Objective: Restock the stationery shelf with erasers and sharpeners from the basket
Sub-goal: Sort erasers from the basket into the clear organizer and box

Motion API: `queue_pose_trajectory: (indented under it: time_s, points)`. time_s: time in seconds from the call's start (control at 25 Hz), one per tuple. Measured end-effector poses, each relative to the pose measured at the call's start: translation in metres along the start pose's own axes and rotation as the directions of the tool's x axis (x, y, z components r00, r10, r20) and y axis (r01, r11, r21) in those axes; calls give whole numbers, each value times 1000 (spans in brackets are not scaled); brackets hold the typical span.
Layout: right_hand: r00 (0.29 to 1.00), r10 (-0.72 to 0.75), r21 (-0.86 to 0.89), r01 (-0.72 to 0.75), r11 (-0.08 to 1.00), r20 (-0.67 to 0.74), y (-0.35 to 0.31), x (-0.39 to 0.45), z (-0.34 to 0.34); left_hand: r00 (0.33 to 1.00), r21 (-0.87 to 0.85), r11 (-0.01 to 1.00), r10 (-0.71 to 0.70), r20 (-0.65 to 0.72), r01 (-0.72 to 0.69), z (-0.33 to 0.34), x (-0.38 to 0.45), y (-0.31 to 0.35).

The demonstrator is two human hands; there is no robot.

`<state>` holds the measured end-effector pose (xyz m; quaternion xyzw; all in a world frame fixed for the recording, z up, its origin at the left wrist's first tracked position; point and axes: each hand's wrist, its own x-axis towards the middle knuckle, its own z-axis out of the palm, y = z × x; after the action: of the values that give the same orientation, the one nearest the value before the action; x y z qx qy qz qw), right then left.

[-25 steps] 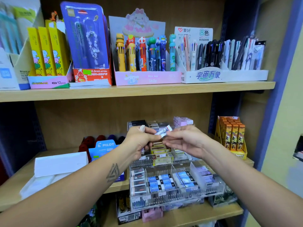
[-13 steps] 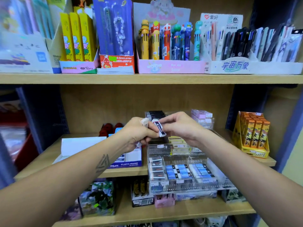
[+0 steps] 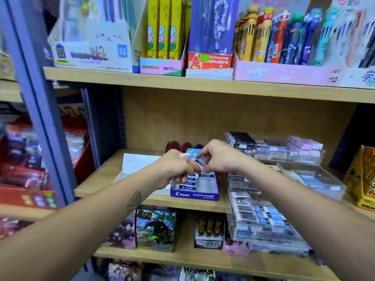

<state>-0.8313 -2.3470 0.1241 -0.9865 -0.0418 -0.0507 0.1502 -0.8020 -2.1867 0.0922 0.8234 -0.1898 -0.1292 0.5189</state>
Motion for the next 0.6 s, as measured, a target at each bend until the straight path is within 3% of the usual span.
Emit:
queue_pose_trajectory:
  time_s: [0.12, 0.24, 0.4, 0.6]
  points:
    - [1000, 24, -375, -26, 926, -10, -14, 5, 15, 996, 470, 878, 79, 35, -86, -1, 12, -17]
    - [996, 58, -525, -14, 851, 66, -19, 12, 38, 991, 693, 710, 64, 116, -127, -3, 20, -27]
    - [988, 121, -532, -50, 845, 100, -14, 23, 58, 983, 764, 626, 26, 183, -159, -5, 25, -31]
    - [990, 132, -575, -133, 807, -43, -14, 24, 72, 982, 714, 687, -3, 186, -133, -11, 31, -35]
